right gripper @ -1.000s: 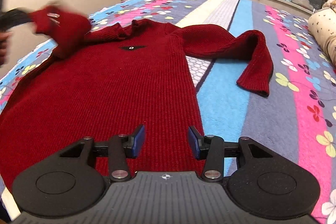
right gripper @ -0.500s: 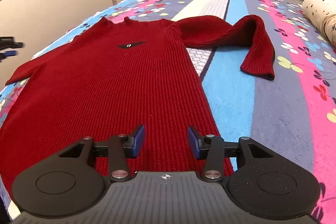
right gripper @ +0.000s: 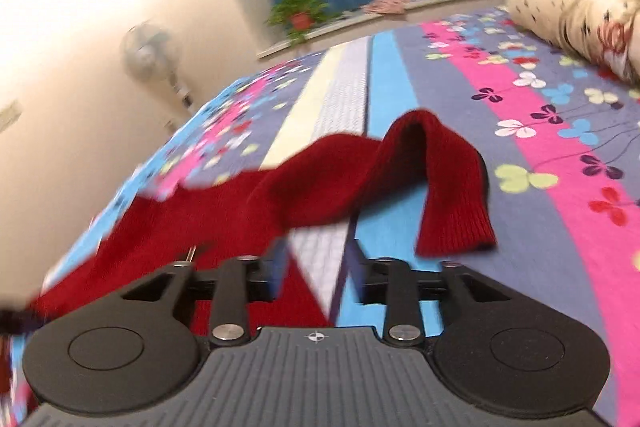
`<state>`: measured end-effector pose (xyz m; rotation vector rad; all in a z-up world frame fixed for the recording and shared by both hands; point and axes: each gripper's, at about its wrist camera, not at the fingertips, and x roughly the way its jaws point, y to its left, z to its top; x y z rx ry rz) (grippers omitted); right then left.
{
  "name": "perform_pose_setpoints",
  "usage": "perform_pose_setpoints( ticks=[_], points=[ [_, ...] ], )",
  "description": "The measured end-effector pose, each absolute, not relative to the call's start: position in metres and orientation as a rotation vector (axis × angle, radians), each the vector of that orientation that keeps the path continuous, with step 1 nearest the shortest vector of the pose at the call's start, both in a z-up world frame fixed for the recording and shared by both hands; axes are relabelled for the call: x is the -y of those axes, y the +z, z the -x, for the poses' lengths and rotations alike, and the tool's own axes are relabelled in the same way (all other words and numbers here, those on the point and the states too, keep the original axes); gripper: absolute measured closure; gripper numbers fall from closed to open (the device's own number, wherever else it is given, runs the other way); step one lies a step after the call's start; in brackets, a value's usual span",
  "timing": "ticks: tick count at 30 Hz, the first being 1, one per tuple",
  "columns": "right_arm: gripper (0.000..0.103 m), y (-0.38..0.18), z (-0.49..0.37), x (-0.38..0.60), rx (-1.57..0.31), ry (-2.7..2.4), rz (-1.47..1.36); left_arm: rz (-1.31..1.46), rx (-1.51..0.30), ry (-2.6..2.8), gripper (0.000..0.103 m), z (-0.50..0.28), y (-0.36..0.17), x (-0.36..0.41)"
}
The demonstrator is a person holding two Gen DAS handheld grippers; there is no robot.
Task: Fold small clothes
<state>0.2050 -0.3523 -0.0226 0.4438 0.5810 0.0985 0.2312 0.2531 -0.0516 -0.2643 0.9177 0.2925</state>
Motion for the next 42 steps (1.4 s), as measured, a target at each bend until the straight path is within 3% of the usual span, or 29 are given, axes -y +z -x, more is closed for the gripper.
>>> perform_pose_setpoints(
  ticks=[4, 10, 15, 16, 17, 18, 22, 24, 26, 28, 33, 38, 40, 42],
  points=[
    [0.044, -0.034, -0.283, 0.362, -0.616, -0.011, -0.510, 0.260, -0.916, 0.267, 0.051, -0.226, -0.041, -0.252],
    [0.044, -0.060, -0.354, 0.393, -0.684, -0.138, -0.616, 0.260, -0.913, 0.237, 0.051, -0.216, -0.036, -0.268],
    [0.045, -0.060, -0.371, 0.449, -0.637, -0.246, -0.760, 0.260, -0.893, 0.243, 0.051, -0.210, -0.030, -0.281],
    [0.049, -0.060, -0.375, 0.459, -0.636, -0.248, -0.769, 0.261, -0.890, 0.247, 0.051, -0.209, -0.029, -0.284],
    [0.076, -0.060, -0.379, 0.465, -0.639, -0.250, -0.762, 0.261, -0.888, 0.250, 0.051, -0.209, -0.029, -0.287],
    [0.087, -0.057, -0.380, 0.470, -0.637, -0.265, -0.740, 0.263, -0.888, 0.253, 0.051, -0.209, -0.029, -0.289],
    [0.089, -0.032, -0.356, 0.496, -0.420, -0.317, -0.633, 0.273, -0.888, 0.245, 0.051, -0.210, -0.027, -0.291],
    [0.087, -0.033, -0.349, 0.503, -0.402, -0.345, -0.531, 0.260, -0.889, 0.224, 0.051, -0.210, -0.026, -0.286],
    [0.075, -0.055, -0.355, 0.515, -0.564, -0.431, -0.479, 0.248, -0.899, 0.193, 0.050, -0.210, -0.027, -0.280],
    [0.073, -0.077, -0.349, 0.530, -0.713, -0.646, -0.426, 0.240, -0.904, 0.171, 0.050, -0.209, -0.027, -0.277],
    [0.073, -0.096, -0.291, 0.544, -0.707, -0.677, -0.405, 0.218, -0.903, 0.124, 0.050, -0.202, -0.026, -0.269],
    [0.072, -0.073, -0.235, 0.492, -0.675, -0.354, -0.375, 0.203, -0.883, 0.101, 0.050, -0.191, -0.024, -0.260],
    [0.067, -0.056, -0.213, 0.463, -0.673, -0.223, -0.358, 0.163, -0.840, 0.087, 0.050, -0.180, -0.014, -0.252],
    [0.052, -0.037, -0.185, 0.432, -0.669, -0.109, -0.343, 0.084, -0.758, 0.075, 0.043, -0.162, 0.002, -0.242]
  ],
)
